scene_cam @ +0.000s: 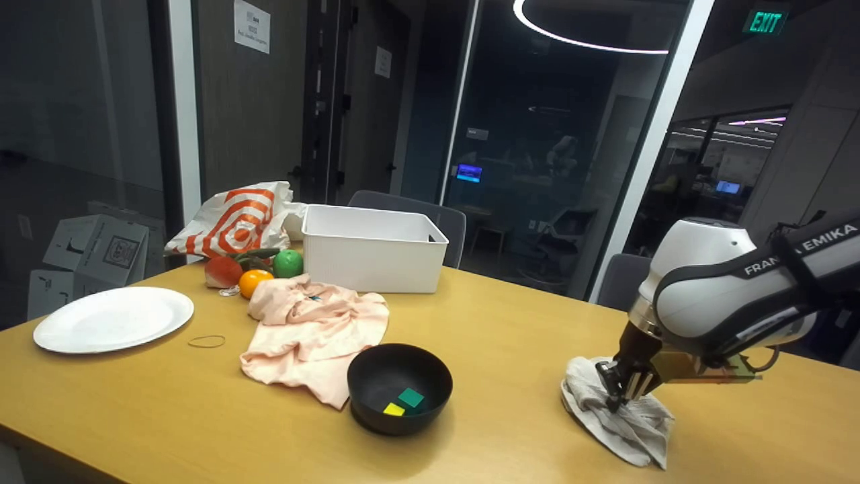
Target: Take the toy blocks off of the kitchen towel by picking it up
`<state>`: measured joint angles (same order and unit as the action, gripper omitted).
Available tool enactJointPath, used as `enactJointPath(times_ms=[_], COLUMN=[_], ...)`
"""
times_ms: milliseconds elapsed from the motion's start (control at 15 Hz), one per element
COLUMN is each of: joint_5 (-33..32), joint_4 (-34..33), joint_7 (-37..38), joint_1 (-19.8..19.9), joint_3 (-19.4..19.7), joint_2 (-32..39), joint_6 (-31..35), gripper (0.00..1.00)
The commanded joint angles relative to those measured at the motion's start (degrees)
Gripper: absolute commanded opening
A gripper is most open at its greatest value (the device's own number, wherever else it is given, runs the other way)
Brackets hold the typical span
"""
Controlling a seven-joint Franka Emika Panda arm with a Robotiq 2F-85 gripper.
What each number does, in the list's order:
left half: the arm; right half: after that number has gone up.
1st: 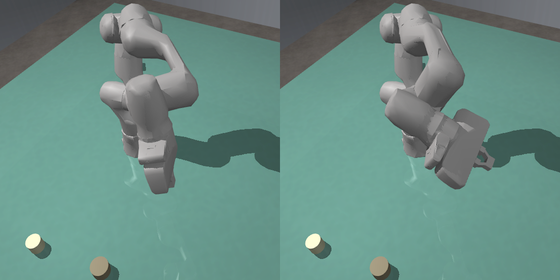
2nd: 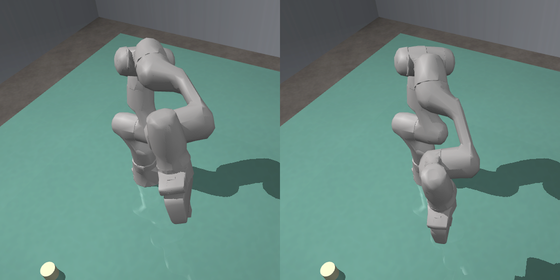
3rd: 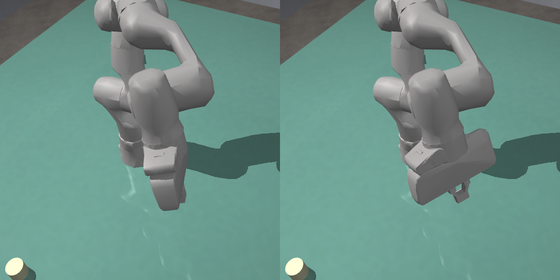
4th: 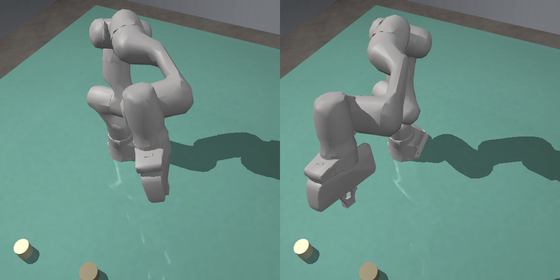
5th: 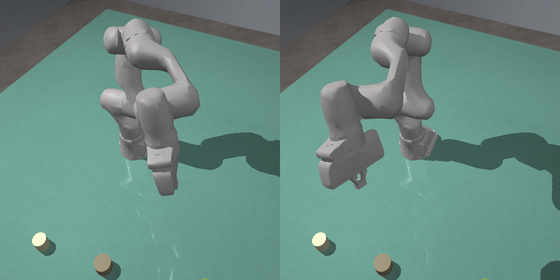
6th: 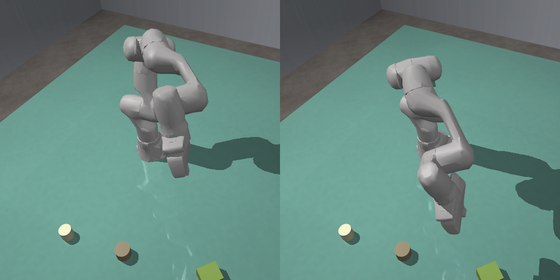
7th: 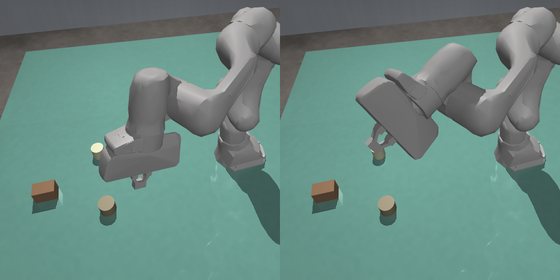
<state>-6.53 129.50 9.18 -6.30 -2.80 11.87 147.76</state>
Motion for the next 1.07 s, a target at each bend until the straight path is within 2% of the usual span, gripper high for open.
enactJointPath(times_ms=[0, 67, 200, 333, 467, 733, 1000], joint_5=[-7.4, -10.5, -21.9, -32.0, -40.4, -51.9, -68.4], joint_4=[0.2, -0.1, -2.1, -5.2, -8.5, -16.1, -23.5], joint_7=[5.4, 7.1, 14.4, 21.0, 26.7, 34.5, 43.3], joint_1=[-1.6, -1.9, -4.9, -6.6, -6.1, -7.8, -10.5], joint_3=[2.2, 2.6, 6.1, 7.3, 5.3, 2.9, 2.9], joint_2=[-3.8, -4.3, -4.4, -3.4, -1.7, 4.2, 10.0], joint_6=[0.1, -0.1, -1.0, -2.0, -2.6, -2.9, -7.5], gripper=[0.07, 0.07, 0.07, 0.07, 0.07, 0.05, 0.04])
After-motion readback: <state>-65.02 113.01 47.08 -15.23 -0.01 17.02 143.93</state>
